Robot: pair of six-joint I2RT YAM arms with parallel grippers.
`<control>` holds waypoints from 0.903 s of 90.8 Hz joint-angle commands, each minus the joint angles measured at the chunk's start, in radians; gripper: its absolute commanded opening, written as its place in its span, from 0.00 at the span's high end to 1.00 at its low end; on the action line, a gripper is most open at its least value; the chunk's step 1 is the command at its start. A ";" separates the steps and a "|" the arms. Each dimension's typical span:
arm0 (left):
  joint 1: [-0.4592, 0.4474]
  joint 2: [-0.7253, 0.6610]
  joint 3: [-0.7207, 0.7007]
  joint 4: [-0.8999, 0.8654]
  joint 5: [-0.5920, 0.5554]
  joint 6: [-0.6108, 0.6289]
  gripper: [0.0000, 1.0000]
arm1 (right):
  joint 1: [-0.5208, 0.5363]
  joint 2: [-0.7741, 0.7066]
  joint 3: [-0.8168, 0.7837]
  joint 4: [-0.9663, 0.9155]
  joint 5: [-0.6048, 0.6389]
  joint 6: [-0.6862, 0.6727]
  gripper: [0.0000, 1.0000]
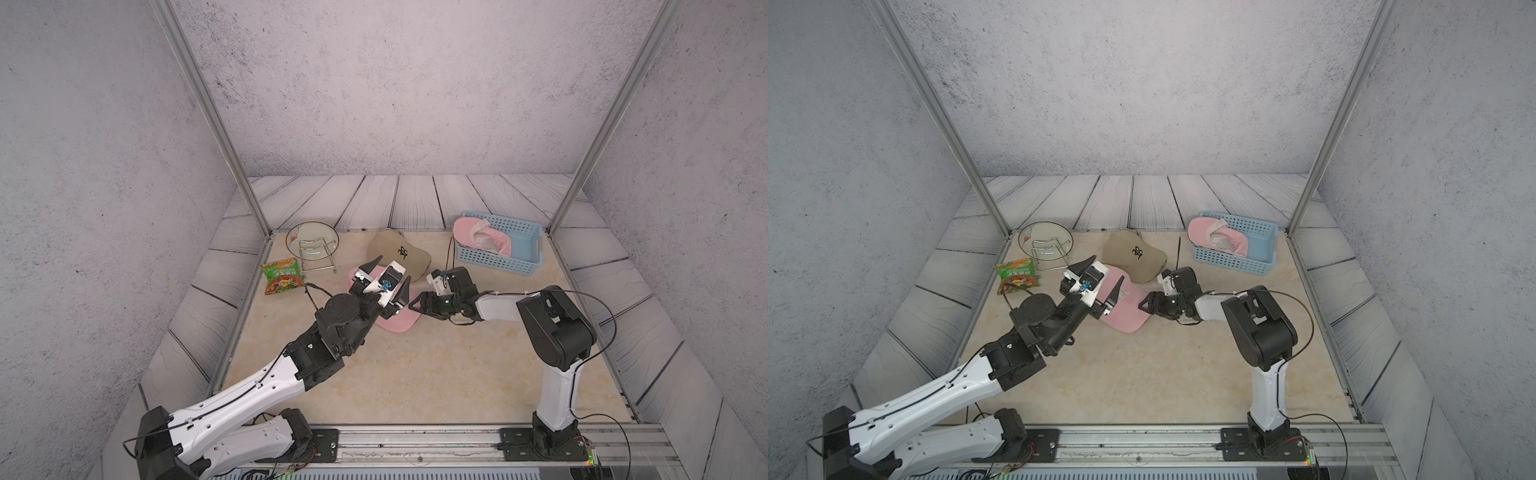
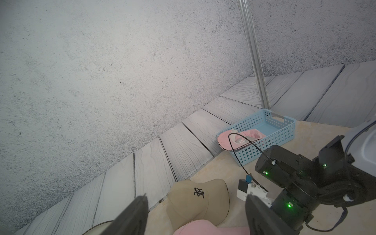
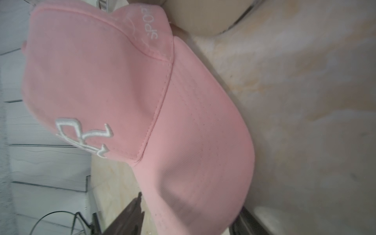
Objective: Turn the baseball cap inside out
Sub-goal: Place the baseball cap at the center of the board.
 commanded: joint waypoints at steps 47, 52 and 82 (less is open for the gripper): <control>0.113 -0.008 0.052 -0.105 -0.025 -0.232 0.20 | -0.153 -0.305 0.165 -0.444 0.526 -0.289 0.29; 0.164 -0.007 0.068 -0.164 -0.019 -0.327 0.21 | -0.193 -0.299 0.202 -0.455 0.514 -0.319 0.29; 0.475 0.049 0.112 -0.398 0.203 -0.753 0.23 | -0.381 -0.097 0.516 -0.504 0.423 -0.377 0.29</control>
